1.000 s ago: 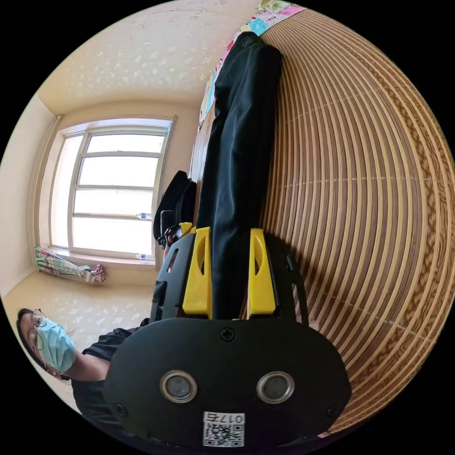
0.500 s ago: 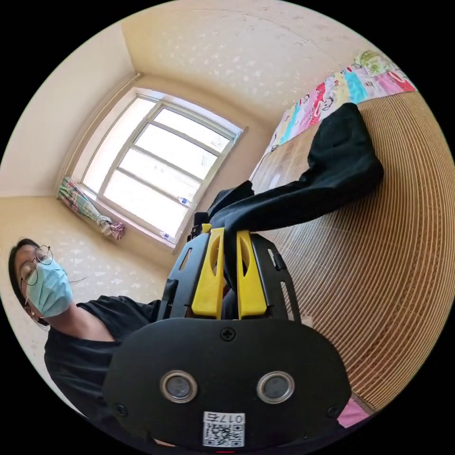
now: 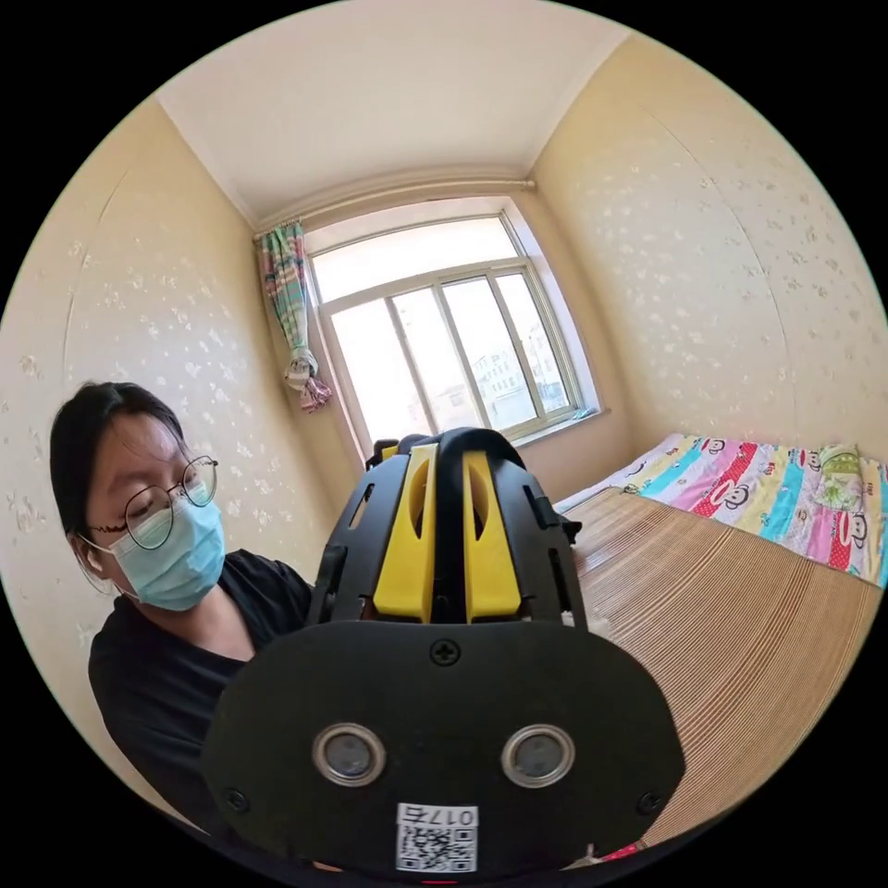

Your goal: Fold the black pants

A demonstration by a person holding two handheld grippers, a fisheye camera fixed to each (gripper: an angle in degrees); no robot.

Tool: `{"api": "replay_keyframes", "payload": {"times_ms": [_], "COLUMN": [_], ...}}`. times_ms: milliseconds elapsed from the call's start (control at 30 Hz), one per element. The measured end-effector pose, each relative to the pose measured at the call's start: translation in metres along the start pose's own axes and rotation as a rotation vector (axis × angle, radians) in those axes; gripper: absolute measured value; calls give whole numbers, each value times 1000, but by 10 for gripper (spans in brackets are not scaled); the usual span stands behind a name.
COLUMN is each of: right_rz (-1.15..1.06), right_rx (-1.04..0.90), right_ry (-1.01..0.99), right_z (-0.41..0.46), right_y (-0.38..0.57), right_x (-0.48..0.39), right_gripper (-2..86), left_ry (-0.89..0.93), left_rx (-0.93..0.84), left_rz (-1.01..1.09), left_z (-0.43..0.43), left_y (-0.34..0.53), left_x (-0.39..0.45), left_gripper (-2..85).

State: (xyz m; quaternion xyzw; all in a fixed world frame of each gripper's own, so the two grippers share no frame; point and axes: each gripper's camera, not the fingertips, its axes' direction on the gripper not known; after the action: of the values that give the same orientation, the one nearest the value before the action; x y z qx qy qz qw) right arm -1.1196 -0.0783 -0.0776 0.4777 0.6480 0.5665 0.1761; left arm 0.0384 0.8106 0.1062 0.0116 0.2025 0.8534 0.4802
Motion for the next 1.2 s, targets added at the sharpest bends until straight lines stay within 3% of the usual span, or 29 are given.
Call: {"api": "replay_keyframes", "payload": {"times_ms": [133, 233, 300, 500, 567, 667, 767, 900, 1200], "right_rz": [-7, 44, 78, 279, 409, 483, 432, 466, 438], "right_rx": [60, 56, 40, -105, -107, -135, -167, -123, -195], "right_ry": [-46, 48, 120, 342, 379, 476, 512, 391, 310], "right_z": [1, 17, 33, 118, 145, 178, 199, 184, 136], "right_y": [-33, -49, -58, -73, -51, -7, 57, 148, 343], "right_x": [-9, 18, 51, 238, 306, 342, 348, 340, 210], "right_gripper": [8, 8, 9, 9, 9, 8, 8, 8, 15], "left_ry": [-63, -139, -284, -458, -464, -509, -549, -408, -313], "left_rx": [31, 6, -53, -251, -270, -330, -366, -316, -443], "left_rz": [-5, -106, -142, -405, -493, -574, -526, -553, -584], "left_z": [15, 34, 56, 106, 111, 119, 120, 106, 102], "left_y": [-28, -45, -55, -32, -5, 49, 111, 206, 359], "left_x": [12, -27, -79, -279, -321, -349, -348, -318, -186], "left_gripper": [45, 46, 47, 47, 47, 48, 49, 49, 50]}}
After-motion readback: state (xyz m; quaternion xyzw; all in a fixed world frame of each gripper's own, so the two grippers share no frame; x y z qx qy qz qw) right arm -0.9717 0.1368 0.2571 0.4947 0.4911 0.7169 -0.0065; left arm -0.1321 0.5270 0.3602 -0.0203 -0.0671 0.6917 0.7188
